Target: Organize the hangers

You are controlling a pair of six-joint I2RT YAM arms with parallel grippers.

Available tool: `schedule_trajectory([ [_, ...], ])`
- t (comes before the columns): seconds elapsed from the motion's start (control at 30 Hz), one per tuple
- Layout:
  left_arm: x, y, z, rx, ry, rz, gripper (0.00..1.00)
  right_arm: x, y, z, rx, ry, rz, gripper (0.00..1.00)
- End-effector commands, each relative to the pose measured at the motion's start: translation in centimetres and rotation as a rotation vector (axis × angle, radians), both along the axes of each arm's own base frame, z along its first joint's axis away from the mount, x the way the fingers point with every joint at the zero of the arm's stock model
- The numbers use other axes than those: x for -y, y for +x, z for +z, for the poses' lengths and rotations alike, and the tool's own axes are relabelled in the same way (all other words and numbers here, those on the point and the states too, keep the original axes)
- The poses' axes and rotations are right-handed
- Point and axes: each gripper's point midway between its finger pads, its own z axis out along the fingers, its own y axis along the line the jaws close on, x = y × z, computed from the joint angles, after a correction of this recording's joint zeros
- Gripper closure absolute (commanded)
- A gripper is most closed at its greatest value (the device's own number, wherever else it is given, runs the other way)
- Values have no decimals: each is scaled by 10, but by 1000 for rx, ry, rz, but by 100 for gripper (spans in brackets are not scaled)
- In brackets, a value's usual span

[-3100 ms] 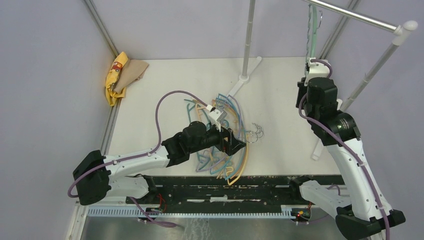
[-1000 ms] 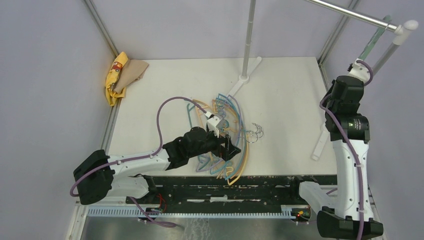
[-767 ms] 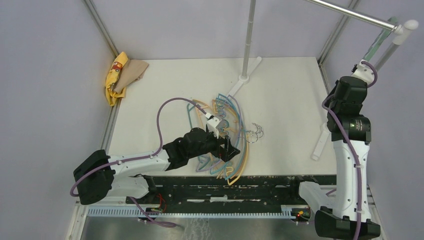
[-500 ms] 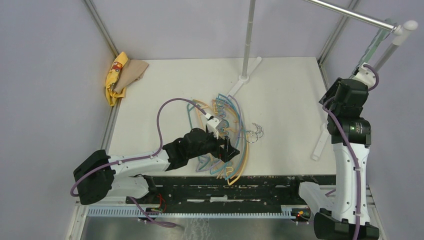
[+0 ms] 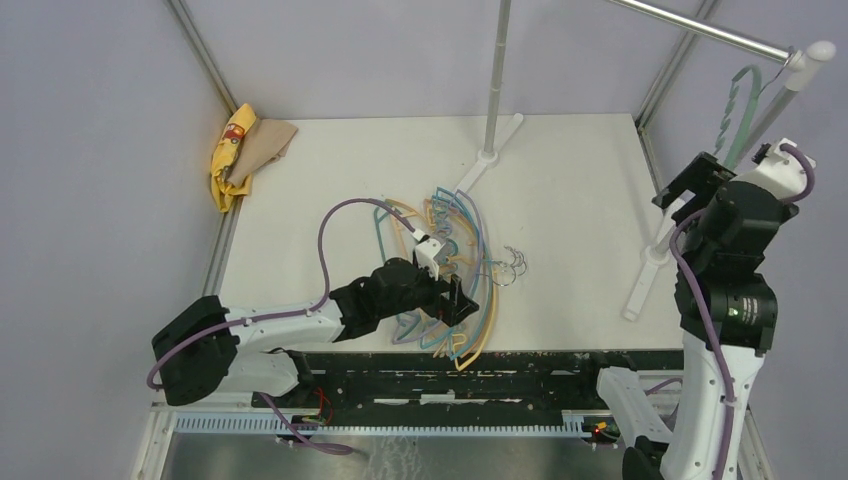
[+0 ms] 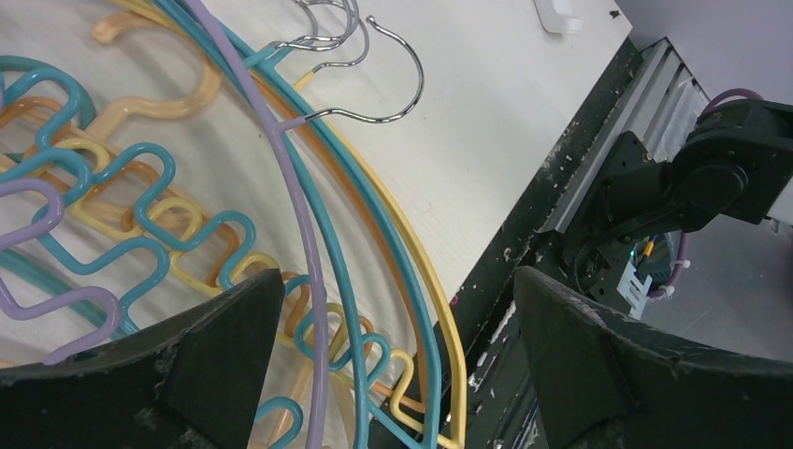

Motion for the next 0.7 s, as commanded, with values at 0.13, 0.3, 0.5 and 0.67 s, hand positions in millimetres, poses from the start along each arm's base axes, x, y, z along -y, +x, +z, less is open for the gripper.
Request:
schedule_trajectory([
  [0.13,-2,3,-11,27,14,4,1,0,-39,66,157,-101,0,7],
  [0.3,-8,2,-23,19,42,16,1,-30,-34,88,195,-125,193,21],
  [0.5,-12,3,-32,13,65,31,1,-79,-12,86,205,-51,473,30],
  [0.67,-12,2,-30,10,62,33,1,-111,19,37,102,93,657,39],
])
